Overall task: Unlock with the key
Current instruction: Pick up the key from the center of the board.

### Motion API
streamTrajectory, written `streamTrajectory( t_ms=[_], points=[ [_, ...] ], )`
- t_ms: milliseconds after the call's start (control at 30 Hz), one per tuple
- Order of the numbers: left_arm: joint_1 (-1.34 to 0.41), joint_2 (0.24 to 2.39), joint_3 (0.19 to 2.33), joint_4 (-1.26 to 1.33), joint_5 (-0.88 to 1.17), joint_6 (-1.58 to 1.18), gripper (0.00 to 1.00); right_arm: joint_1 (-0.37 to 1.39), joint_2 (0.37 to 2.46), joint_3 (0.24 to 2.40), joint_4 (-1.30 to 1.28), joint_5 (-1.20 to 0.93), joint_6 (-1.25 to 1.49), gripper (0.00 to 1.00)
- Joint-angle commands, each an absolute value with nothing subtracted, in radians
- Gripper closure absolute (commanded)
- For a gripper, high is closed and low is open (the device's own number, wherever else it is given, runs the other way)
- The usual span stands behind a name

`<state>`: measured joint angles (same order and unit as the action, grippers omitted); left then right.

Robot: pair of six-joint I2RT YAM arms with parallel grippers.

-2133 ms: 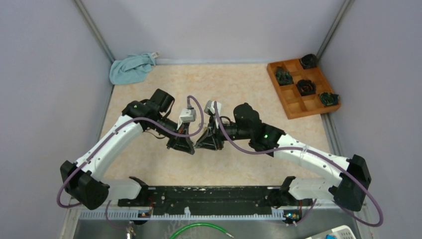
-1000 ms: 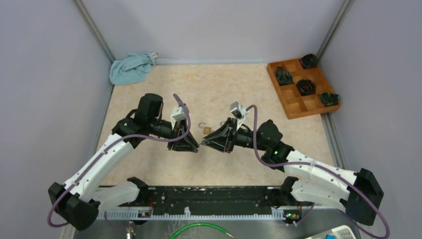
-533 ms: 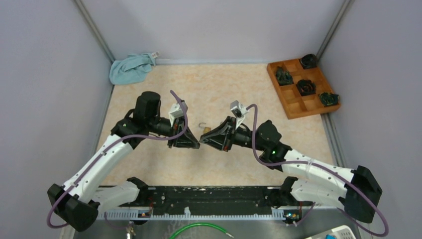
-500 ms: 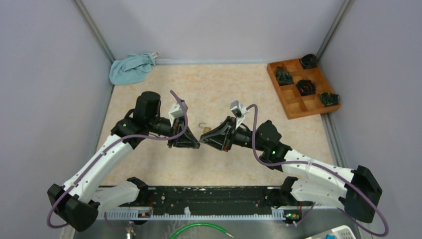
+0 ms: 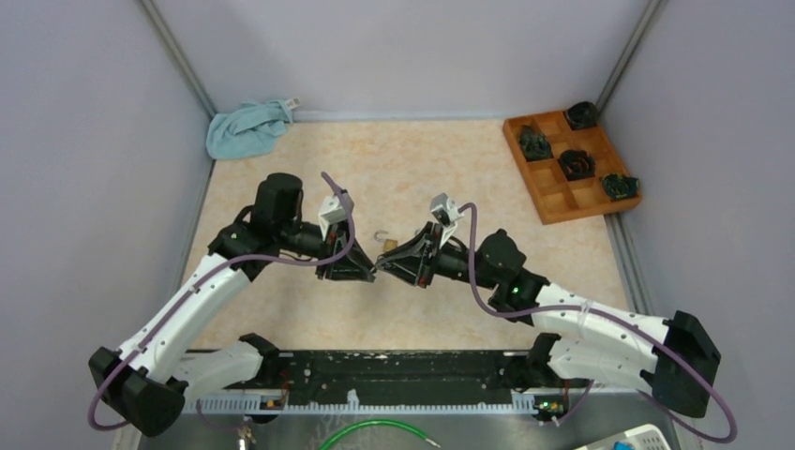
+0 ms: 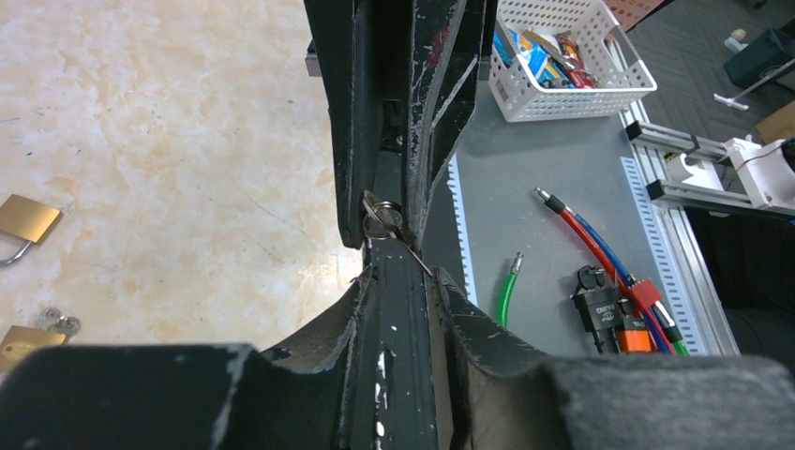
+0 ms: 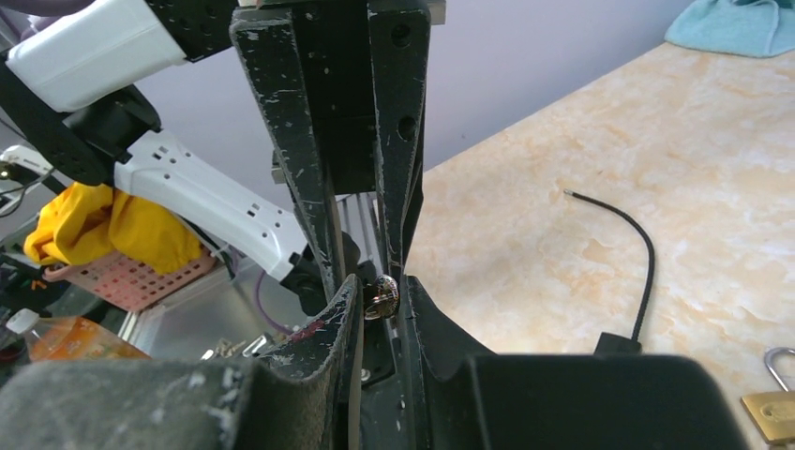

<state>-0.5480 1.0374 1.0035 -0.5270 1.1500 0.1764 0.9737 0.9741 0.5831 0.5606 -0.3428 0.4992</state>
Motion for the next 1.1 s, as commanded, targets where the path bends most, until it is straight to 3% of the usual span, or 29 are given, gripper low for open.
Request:
streamTrajectory(
  t_ms=[0,233,467,733,933,1033,1067],
  points=[
    [-0.548,1.009,1.027,-0.558,1.145,0.237,0.67,0.986,0.940,0.614,0.540,-0.291,0.467,1.00],
    [-0.548,1.009,1.034,-0.606,1.130,0.319,0.59,0.986,0.931,0.623,0.524,-0.287,0.473,1.00],
    [-0.548,1.013,1.028,-0.560,1.083,0.265,0.61,0.986,0.934,0.637,0.517,-0.293,0.475,1.00],
    [-0.548,1.024,1.015,-0.505,1.047,0.201,0.79,0.992,0.944,0.637,0.544,-0.294,0.488,1.00],
    [-0.548,1.025,1.026,-0.539,1.094,0.237,1.00,0.997,0.951,0.630,0.570,-0.290,0.496,1.00],
    [-0.548,1.032,1.046,-0.600,1.100,0.305,1.00,0.997,0.950,0.634,0.552,-0.305,0.502,1.00],
    [-0.548,1.036,1.054,-0.628,1.104,0.339,1.00,0.997,0.949,0.643,0.523,-0.312,0.505,0.96]
  ],
)
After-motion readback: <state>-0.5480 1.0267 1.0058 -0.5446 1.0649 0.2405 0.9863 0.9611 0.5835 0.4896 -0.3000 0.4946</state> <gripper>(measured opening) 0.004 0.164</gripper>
